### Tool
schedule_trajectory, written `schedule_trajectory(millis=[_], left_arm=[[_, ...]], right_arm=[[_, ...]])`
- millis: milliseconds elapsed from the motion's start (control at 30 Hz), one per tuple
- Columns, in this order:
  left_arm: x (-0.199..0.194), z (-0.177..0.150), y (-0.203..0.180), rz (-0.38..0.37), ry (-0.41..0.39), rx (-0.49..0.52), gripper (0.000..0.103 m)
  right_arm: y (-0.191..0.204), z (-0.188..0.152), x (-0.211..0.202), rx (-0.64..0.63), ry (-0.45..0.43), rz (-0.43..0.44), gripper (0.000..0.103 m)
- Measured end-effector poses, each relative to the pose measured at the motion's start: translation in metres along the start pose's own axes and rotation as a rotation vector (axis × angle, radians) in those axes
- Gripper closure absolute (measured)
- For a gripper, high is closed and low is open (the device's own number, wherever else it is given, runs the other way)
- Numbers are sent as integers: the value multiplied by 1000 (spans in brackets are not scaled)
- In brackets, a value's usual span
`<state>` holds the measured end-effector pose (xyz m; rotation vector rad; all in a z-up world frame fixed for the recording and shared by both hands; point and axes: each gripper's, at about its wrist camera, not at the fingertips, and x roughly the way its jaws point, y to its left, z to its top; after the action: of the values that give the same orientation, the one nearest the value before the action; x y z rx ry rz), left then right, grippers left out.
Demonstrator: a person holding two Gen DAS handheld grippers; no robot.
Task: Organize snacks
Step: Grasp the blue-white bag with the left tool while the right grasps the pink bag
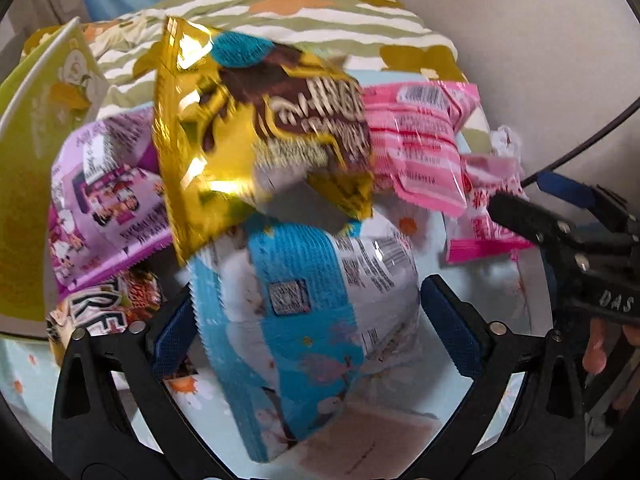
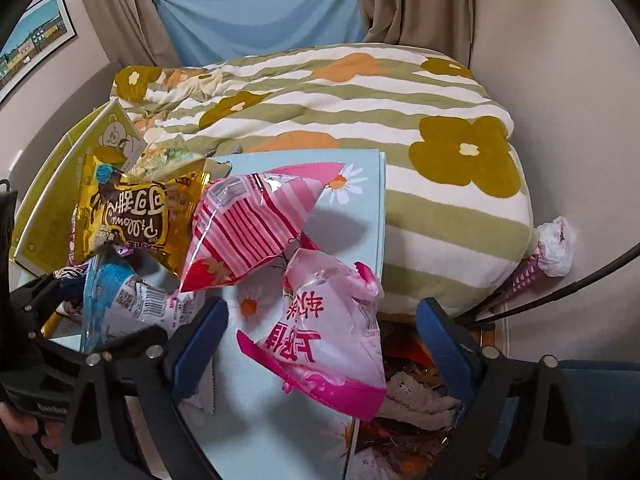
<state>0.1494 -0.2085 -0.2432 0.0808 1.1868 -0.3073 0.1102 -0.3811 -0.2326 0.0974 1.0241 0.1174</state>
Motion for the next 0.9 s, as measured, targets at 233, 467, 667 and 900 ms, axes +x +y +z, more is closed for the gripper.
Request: schedule_trajectory(millis=[233, 467, 667, 900], left_arm=[[-4, -10, 6, -48, -2, -36, 26], [-12, -16, 8, -60, -10, -32, 29], [-17, -16, 6, -61, -23, -21, 30], [-22, -15, 6, -64, -33, -10, 33]], right_arm=[[4, 1, 10, -25, 13, -2, 16], [11, 0, 22, -58, 26, -15, 23], [15, -5, 30, -77, 46, -35, 35], [15, -9, 31, -94, 58, -35, 66]])
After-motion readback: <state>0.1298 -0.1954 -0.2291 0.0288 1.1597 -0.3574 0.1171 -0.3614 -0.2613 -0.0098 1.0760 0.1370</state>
